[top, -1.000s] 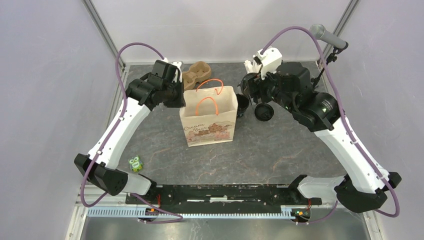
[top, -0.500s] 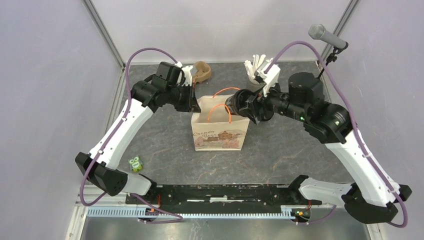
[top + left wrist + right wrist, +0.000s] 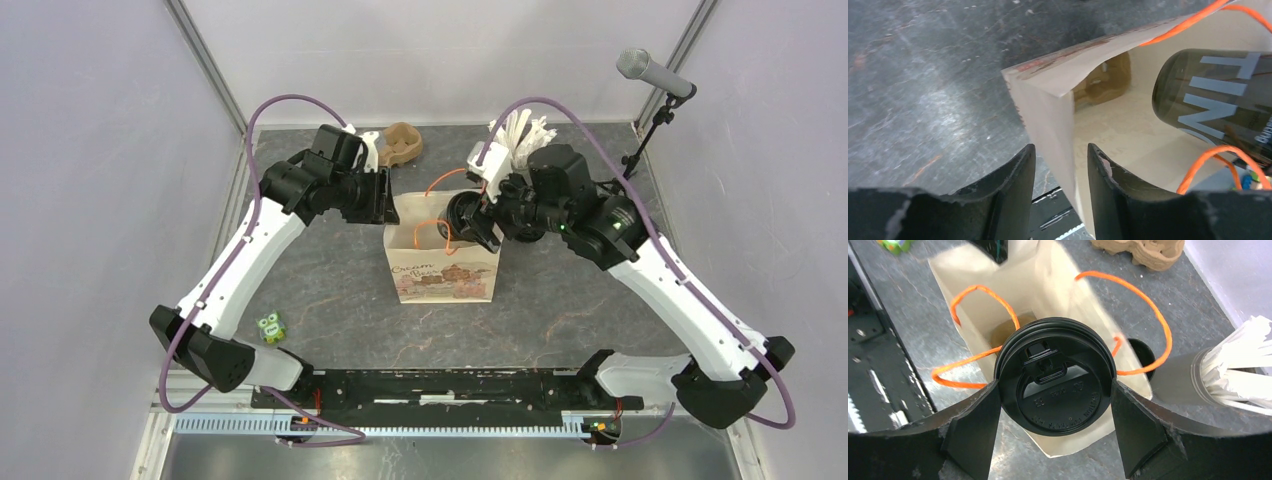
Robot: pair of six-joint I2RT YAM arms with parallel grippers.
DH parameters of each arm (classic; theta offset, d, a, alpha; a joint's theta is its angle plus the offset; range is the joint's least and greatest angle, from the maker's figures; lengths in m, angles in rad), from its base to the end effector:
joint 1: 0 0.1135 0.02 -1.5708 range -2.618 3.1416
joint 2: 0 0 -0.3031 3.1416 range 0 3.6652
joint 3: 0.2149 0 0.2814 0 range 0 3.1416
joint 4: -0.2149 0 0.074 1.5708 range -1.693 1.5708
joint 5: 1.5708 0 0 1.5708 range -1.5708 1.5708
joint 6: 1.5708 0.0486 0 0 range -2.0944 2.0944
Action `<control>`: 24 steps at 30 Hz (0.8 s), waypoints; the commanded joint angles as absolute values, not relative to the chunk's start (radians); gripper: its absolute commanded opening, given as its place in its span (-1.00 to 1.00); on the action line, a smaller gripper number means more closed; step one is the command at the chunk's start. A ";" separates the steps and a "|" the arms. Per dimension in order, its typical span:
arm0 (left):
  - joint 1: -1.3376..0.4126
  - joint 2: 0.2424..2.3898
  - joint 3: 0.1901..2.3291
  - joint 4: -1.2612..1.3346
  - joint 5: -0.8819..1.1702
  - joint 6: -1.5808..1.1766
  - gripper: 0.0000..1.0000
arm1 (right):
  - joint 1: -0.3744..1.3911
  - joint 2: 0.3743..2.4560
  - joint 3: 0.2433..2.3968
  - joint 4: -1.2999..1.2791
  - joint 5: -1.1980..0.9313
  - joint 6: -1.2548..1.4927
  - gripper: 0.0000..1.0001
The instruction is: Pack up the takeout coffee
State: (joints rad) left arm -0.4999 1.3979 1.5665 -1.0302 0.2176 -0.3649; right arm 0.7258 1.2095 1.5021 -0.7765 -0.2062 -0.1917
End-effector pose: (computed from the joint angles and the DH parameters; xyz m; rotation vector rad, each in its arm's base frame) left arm 0.2652 -0.1568 0.4252 0.2707 2.4988 -0.6387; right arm 0.1927 0.1843 0.4772 -1.0395 1.8106 0.5401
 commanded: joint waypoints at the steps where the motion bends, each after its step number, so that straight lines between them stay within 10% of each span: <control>1: -0.501 1.365 1.623 -1.095 0.113 -0.406 0.03 | 0.739 1.220 1.433 -0.698 -0.219 -0.327 0.23; 16: -0.500 1.383 1.622 -1.093 0.253 -0.379 0.13 | 0.827 1.178 1.447 -0.743 -0.233 -0.378 0.25; 24: -0.501 1.390 1.612 -1.047 0.305 -0.348 -0.42 | 0.828 1.059 1.332 -0.488 -0.227 -0.227 0.28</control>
